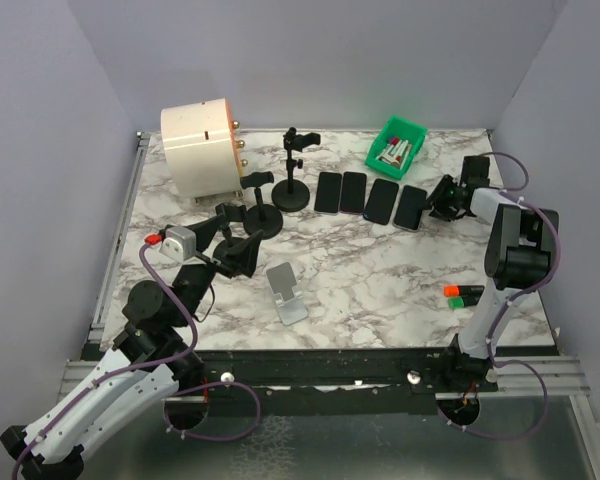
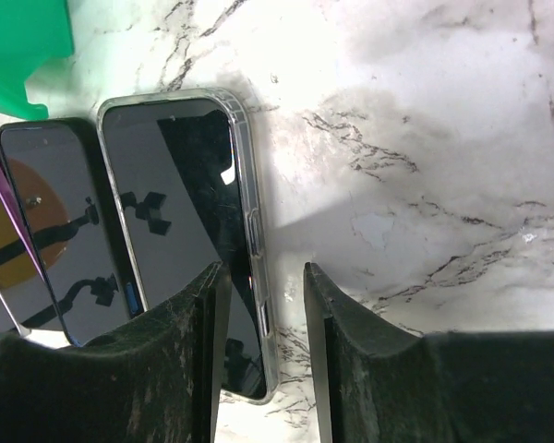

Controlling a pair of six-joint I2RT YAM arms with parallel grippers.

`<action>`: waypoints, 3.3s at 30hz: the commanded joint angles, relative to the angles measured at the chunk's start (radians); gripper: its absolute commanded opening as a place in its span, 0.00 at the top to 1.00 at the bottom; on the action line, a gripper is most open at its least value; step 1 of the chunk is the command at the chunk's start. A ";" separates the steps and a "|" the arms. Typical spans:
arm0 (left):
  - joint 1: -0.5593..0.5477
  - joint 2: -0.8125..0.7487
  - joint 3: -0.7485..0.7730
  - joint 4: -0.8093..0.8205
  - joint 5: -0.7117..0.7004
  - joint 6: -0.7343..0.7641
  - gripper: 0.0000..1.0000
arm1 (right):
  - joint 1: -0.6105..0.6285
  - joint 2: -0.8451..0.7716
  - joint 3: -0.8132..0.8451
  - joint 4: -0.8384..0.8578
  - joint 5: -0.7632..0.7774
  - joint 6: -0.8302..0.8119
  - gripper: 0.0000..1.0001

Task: Remove the phone from the phone stand
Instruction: Place the phone at the center of the board, then pick up the phone stand at the center of the board.

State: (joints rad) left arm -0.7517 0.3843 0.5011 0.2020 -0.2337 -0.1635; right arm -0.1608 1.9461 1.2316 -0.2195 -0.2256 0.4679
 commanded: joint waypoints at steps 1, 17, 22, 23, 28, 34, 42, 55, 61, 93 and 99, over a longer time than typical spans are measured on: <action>0.005 -0.001 0.022 -0.007 0.022 0.005 0.01 | 0.010 0.056 0.017 -0.051 -0.012 -0.060 0.57; 0.004 0.011 0.021 -0.011 0.020 0.011 0.01 | 0.066 0.103 0.074 -0.012 -0.135 -0.063 0.59; 0.004 0.013 0.021 -0.013 0.014 0.015 0.01 | 0.067 0.057 0.051 0.009 -0.079 -0.039 0.59; 0.004 0.013 0.021 -0.013 0.014 0.015 0.01 | 0.067 0.029 0.040 0.015 -0.054 -0.027 0.59; 0.003 0.014 0.020 -0.011 0.016 0.016 0.01 | 0.082 -0.185 -0.031 0.038 0.059 0.037 0.58; 0.004 0.010 0.021 -0.016 -0.005 0.032 0.01 | 0.284 -0.479 -0.078 0.038 0.216 -0.052 0.57; 0.005 -0.011 0.016 -0.021 -0.049 0.059 0.01 | 0.483 -0.779 -0.305 0.236 -0.186 -0.083 0.46; 0.005 -0.039 -0.020 0.032 -0.012 0.099 0.01 | 0.751 -0.530 -0.488 0.722 -0.490 -0.003 0.44; 0.004 -0.032 -0.022 0.032 -0.024 0.105 0.01 | 0.775 -0.370 -0.459 0.831 -0.539 0.031 0.44; 0.004 -0.041 -0.010 0.019 -0.037 0.089 0.01 | 0.909 -0.161 -0.444 1.072 -0.668 0.186 0.95; 0.000 -0.093 -0.019 0.021 -0.095 0.092 0.01 | 0.970 -0.162 -0.374 1.072 -0.658 0.189 1.00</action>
State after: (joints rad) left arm -0.7517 0.3286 0.4923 0.2195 -0.2676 -0.0696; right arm 0.7700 1.7885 0.7979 0.7864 -0.8520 0.6357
